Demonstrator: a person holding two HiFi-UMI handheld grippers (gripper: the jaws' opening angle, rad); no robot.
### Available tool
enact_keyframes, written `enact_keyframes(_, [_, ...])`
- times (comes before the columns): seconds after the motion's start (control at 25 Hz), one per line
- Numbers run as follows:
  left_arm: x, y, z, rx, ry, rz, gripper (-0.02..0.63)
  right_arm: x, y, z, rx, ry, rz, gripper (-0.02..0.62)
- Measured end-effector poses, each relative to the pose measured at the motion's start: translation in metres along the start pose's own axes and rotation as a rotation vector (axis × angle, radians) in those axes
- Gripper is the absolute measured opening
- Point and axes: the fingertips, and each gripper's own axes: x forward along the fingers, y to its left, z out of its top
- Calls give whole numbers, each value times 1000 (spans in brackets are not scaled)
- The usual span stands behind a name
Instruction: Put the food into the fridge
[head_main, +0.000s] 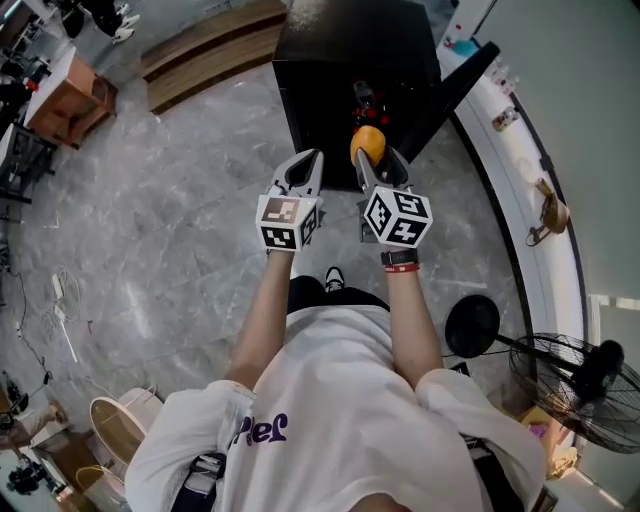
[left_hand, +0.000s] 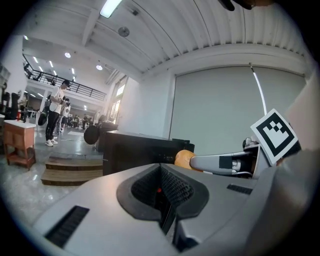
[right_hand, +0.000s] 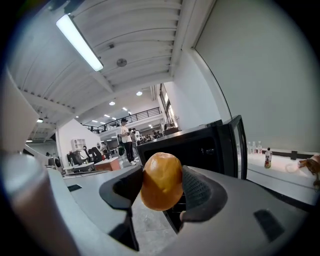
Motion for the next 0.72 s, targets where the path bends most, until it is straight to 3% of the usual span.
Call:
enact_keyframes(0.36, [18,18,-10,3,7,36,18,33,-8,-14,5,35,34,261])
enact_keyframes(0.72, [40,49,-23,-18,22,9,17,80,-13,-34,1,78,27,261])
